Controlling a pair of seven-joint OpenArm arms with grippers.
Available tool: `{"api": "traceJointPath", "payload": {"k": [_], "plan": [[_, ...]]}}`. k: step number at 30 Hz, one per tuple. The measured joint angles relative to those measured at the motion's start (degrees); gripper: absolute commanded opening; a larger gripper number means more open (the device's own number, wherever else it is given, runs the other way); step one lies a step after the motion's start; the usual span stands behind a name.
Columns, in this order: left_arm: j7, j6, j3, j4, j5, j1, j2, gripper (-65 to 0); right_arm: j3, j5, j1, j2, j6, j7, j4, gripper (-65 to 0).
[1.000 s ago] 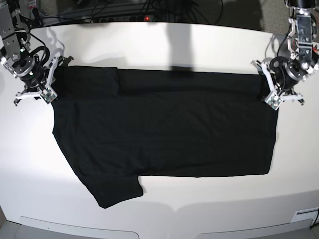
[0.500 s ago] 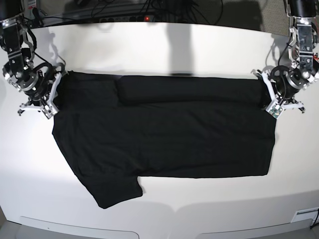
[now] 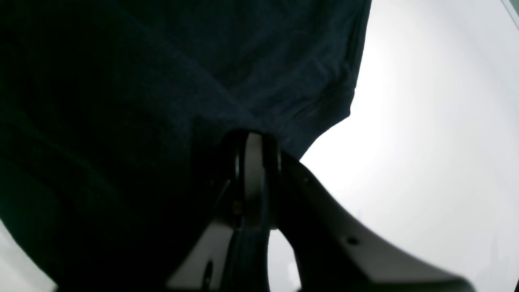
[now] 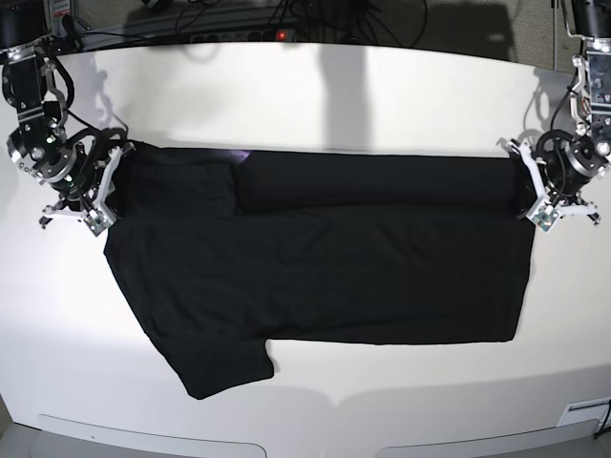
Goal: Fold the T-shirt properly
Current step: 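Release the hem and regrasp the folded edge with both grippers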
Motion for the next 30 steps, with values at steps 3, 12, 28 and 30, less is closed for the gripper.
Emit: {"api": "traceJointPath", "payload": {"k": [3, 12, 28, 30], "plan": [[-0.07, 0.00, 0.00, 0.00, 0.02, -0.22, 0.00, -65.0, 0.00, 0.00, 0.00, 0.00, 0.00, 0.00, 0.00, -65.0], [-0.33, -0.02, 0.00, 0.02, -0.15, -1.90, 0.00, -65.0, 0.00, 0.00, 0.00, 0.00, 0.00, -0.48, 0.00, -65.0], [0.57, 0.31, 0.00, 0.00, -1.25, -1.90, -0.52, -42.7, 0.00, 0.02, 0.02, 0.09, -0.22, -1.70, 0.00, -38.7], [1.33, 0.20, 0.00, 0.00, -1.27, -1.92, -1.05, -42.7, 0.00, 0.26, 0.39, 0.39, -0.22, -1.73, 0.07, -38.8]]}}
